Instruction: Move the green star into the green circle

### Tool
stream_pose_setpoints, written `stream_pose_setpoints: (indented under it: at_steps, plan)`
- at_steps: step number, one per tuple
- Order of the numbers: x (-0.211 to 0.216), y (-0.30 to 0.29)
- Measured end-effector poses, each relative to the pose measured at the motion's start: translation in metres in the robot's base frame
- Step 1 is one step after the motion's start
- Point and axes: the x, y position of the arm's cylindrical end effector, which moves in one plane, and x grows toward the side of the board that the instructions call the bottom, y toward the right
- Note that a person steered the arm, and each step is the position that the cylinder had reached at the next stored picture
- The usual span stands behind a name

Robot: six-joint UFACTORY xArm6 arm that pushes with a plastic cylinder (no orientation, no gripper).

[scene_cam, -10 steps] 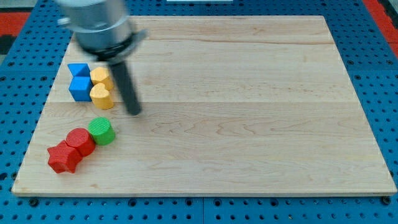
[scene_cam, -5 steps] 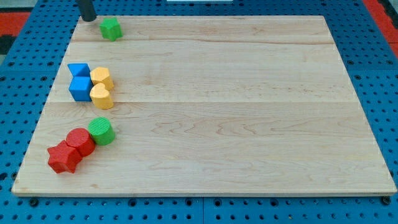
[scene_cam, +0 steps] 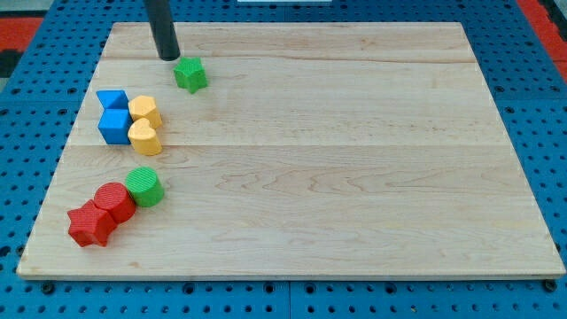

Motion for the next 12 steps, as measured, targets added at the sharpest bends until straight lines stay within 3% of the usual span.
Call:
stream_pose_setpoints:
  at_steps: [1,2,3,4,5,6,7,8,9,10,12]
  plan:
    - [0.044,0.116]
    - [0.124,0.099]
    - [0.12,0.091]
    - [0.058,0.135]
    - [0.035,0.066]
    - [0.072,0.043]
    - [0.071,0.084]
    - [0.043,0.11]
    - [0.111,0.127]
    - [0.183,0.064]
    - [0.201,0.064]
